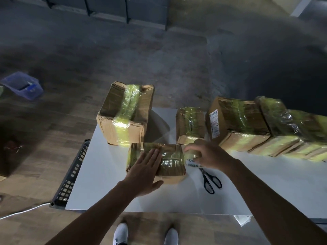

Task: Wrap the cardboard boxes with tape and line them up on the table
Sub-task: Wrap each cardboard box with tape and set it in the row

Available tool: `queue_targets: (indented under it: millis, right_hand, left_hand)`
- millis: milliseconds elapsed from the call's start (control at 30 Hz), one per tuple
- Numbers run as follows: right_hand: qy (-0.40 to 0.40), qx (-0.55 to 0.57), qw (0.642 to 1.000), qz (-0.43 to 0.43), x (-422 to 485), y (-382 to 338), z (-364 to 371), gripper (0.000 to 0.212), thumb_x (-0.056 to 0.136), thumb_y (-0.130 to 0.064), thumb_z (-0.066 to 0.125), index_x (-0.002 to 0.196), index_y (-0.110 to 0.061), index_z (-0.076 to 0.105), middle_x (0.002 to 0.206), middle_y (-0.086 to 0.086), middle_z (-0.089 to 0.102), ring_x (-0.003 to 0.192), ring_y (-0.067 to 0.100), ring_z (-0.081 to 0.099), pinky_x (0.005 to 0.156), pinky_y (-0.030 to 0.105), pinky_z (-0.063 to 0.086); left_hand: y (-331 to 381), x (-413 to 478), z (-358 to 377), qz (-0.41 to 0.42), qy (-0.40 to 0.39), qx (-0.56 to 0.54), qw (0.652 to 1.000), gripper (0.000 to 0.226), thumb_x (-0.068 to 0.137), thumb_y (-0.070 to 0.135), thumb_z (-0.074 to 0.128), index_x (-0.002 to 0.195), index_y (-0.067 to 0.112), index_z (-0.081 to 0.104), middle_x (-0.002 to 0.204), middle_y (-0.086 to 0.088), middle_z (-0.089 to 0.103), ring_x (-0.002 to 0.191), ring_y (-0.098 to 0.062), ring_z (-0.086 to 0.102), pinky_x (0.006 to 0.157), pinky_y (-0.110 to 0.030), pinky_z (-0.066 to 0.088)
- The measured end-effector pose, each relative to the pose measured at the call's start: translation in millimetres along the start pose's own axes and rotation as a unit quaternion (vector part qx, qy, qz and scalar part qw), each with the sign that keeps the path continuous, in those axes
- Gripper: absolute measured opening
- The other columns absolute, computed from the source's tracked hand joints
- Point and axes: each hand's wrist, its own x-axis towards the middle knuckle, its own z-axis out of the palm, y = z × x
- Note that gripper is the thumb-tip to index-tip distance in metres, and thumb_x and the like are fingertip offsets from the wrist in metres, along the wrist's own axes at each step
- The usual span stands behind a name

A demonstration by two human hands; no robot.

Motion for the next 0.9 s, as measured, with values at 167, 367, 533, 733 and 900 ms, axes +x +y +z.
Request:
queue_targets:
  millis: [167, 367, 533, 733, 900]
  right_hand:
    - [-0.005, -0.026, 1.000, -0.001, -2, 8, 12, 0.036, 0.082, -0.015, 0.071, 0.115, -0.025, 0.066, 0.098, -0.001, 0.063, 0.085, 0.018, 0.060, 0.067, 0.021, 0.041]
    - [-0.040, 0.051, 0.997, 0.046, -12, 27, 16, 0.057, 0.083, -0.010, 0.067, 0.126, -0.045, 0.052, 0.112, -0.010, 0.054, 0.097, 0.009, 0.056, 0.076, 0.025, 0.052]
    - [-0.040, 0.010, 0.998, 0.037, -13, 39, 26, 0.042, 0.082, -0.023, 0.067, 0.114, -0.038, 0.044, 0.114, -0.007, 0.061, 0.092, 0.014, 0.060, 0.066, 0.023, 0.047]
    - [-0.071, -0.012, 0.996, 0.044, 0, 40, 49, 0.047, 0.079, -0.017, 0.073, 0.106, -0.037, 0.039, 0.092, -0.012, 0.058, 0.072, 0.007, 0.057, 0.057, 0.018, 0.040]
    - [-0.058, -0.036, 0.998, 0.016, 6, 46, 54, 0.054, 0.078, -0.015, 0.076, 0.112, -0.033, 0.039, 0.089, -0.010, 0.057, 0.063, 0.004, 0.053, 0.053, 0.014, 0.031]
  left_hand:
    - [26, 22, -5, 0.030, 0.018, -0.026, 0.999, 0.091, 0.094, 0.063, 0.035, 0.154, 0.008, -0.005, 0.162, -0.014, -0.007, 0.149, -0.030, -0.011, 0.121, -0.048, -0.005]
    - [20, 29, 6, 0.035, 0.003, -0.035, 0.999, 0.089, 0.093, 0.065, 0.031, 0.146, 0.014, -0.019, 0.159, -0.010, -0.015, 0.146, -0.027, -0.017, 0.120, -0.047, -0.008]
    - [23, 32, 8, 0.033, 0.002, -0.031, 0.999, 0.089, 0.085, 0.070, 0.014, 0.147, 0.014, -0.017, 0.157, -0.008, -0.016, 0.145, -0.027, -0.018, 0.116, -0.045, -0.015]
    - [25, 29, 2, 0.029, -0.004, -0.043, 0.999, 0.091, 0.093, 0.062, 0.035, 0.146, 0.014, -0.021, 0.157, -0.011, -0.018, 0.147, -0.031, -0.015, 0.116, -0.047, -0.016]
    - [56, 52, -26, -0.005, -0.062, -0.001, 0.998, 0.101, 0.085, 0.043, 0.067, 0.152, 0.034, -0.007, 0.157, -0.027, 0.001, 0.144, -0.049, 0.006, 0.111, -0.067, 0.021]
